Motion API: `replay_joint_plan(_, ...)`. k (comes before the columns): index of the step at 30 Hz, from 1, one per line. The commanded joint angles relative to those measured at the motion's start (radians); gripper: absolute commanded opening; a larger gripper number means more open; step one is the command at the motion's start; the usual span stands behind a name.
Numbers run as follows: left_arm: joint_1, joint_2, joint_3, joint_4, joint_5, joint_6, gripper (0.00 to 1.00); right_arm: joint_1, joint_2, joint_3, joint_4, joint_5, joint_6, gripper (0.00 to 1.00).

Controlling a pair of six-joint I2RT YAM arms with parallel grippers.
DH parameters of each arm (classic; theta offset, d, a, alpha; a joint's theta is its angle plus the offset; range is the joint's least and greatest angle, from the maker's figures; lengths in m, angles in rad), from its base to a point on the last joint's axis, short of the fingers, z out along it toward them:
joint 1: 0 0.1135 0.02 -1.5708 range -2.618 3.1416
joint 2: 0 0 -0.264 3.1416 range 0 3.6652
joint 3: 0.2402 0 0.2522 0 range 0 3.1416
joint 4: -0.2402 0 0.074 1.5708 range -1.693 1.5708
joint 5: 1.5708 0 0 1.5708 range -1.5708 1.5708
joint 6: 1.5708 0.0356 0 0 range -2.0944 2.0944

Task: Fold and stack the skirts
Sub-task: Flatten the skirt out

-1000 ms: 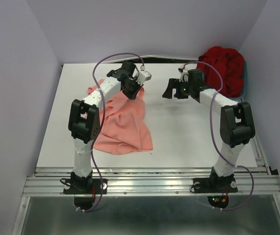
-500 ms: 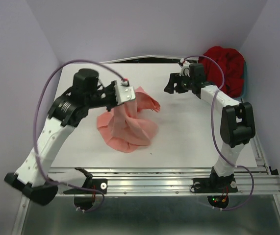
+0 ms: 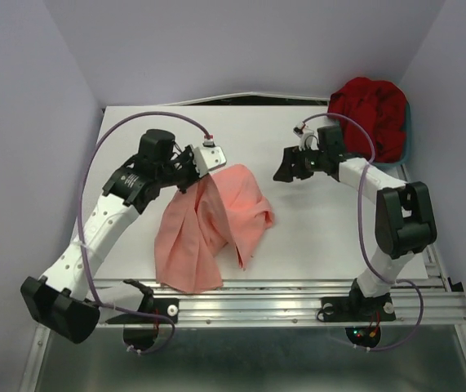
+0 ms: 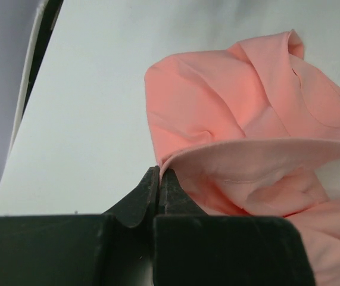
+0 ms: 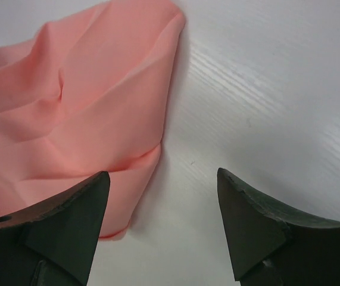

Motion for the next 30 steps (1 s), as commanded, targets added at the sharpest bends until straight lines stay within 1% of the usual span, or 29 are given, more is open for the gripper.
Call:
replay_joint_plan(1, 0.067, 0.138, 0.092, 0.148, 0.030, -0.079, 0.00, 0.003, -0.145, -0.036, -0.058, 0.001, -0.168, 0.78)
replay_joint_plan(2, 0.094, 0.180, 0.143, 0.164, 0.045, -0.126, 0.00, 0.003, -0.151, -0.034, -0.081, -0.003, -0.197, 0.78)
replay_joint_plan(3, 0.123, 0.267, 0.177, 0.167, 0.091, -0.153, 0.00, 0.003, -0.157, -0.027, -0.137, -0.026, -0.236, 0.79)
replay_joint_plan(4, 0.152, 0.313, 0.211, 0.166, 0.122, -0.177, 0.00, 0.003, -0.163, -0.025, -0.160, -0.038, -0.248, 0.80)
replay_joint_plan(5, 0.201, 0.361, 0.287, 0.145, 0.171, -0.226, 0.00, 0.003, -0.178, -0.031, -0.191, -0.052, -0.254, 0.80)
replay_joint_plan(6, 0.216, 0.461, 0.331, 0.129, 0.188, -0.248, 0.00, 0.003, -0.189, -0.042, -0.196, -0.081, -0.245, 0.82)
replay_joint_plan(7, 0.230, 0.508, 0.416, 0.082, 0.206, -0.263, 0.00, 0.003, -0.203, -0.060, -0.190, -0.098, -0.235, 0.82)
replay_joint_plan(9, 0.253, 0.600, 0.490, 0.040, 0.251, -0.286, 0.00, 0.026, -0.264, -0.117, -0.129, -0.103, -0.216, 0.83)
replay_joint_plan(10, 0.258, 0.673, 0.515, 0.019, 0.264, -0.312, 0.00, 0.075, -0.287, -0.180, -0.104, -0.057, -0.224, 0.83)
replay_joint_plan(11, 0.261, 0.708, 0.536, 0.013, 0.277, -0.322, 0.00, 0.109, -0.309, -0.206, -0.087, -0.024, -0.236, 0.83)
replay_joint_plan(12, 0.267, 0.756, 0.558, 0.011, 0.291, -0.342, 0.00, 0.144, -0.339, -0.229, -0.061, 0.062, -0.262, 0.83)
replay_joint_plan(14, 0.275, 0.795, 0.560, 0.020, 0.297, -0.358, 0.00, 0.243, -0.358, -0.280, -0.038, 0.141, -0.274, 0.84)
replay_joint_plan(15, 0.279, 0.812, 0.560, 0.023, 0.298, -0.368, 0.00, 0.270, -0.366, -0.292, -0.012, 0.167, -0.279, 0.86)
replay_joint_plan(17, 0.287, 0.855, 0.561, 0.034, 0.300, -0.404, 0.00, 0.310, -0.360, -0.298, -0.001, 0.228, -0.274, 0.88)
replay_joint_plan(20, 0.306, 0.926, 0.587, 0.023, 0.314, -0.458, 0.00, 0.414, -0.337, -0.286, 0.008, 0.334, -0.293, 0.91)
replay_joint_plan(21, 0.310, 0.941, 0.592, 0.025, 0.321, -0.473, 0.00, 0.451, -0.334, -0.286, 0.011, 0.380, -0.309, 0.94)
replay_joint_plan(22, 0.316, 0.976, 0.598, 0.022, 0.324, -0.489, 0.00, 0.526, -0.326, -0.286, 0.017, 0.477, -0.317, 0.95)
replay_joint_plan(23, 0.325, 0.995, 0.604, 0.016, 0.330, -0.500, 0.00, 0.561, -0.323, -0.291, 0.028, 0.527, -0.322, 0.96)
replay_joint_plan(24, 0.330, 1.022, 0.616, 0.011, 0.344, -0.518, 0.00, 0.618, -0.317, -0.298, 0.068, 0.617, -0.325, 0.96)
replay_joint_plan(27, 0.338, 1.047, 0.619, 0.014, 0.372, -0.549, 0.00, 0.693, -0.274, -0.280, 0.126, 0.731, -0.349, 0.96)
replay_joint_plan(28, 0.339, 1.056, 0.618, 0.014, 0.375, -0.553, 0.00, 0.719, -0.260, -0.271, 0.141, 0.791, -0.362, 0.96)
replay_joint_plan(29, 0.341, 1.059, 0.618, 0.019, 0.381, -0.558, 0.00, 0.768, -0.245, -0.262, 0.152, 0.817, -0.368, 0.96)
replay_joint_plan(30, 0.342, 1.061, 0.616, 0.019, 0.384, -0.561, 0.00, 0.788, -0.217, -0.251, 0.174, 0.846, -0.363, 0.96)
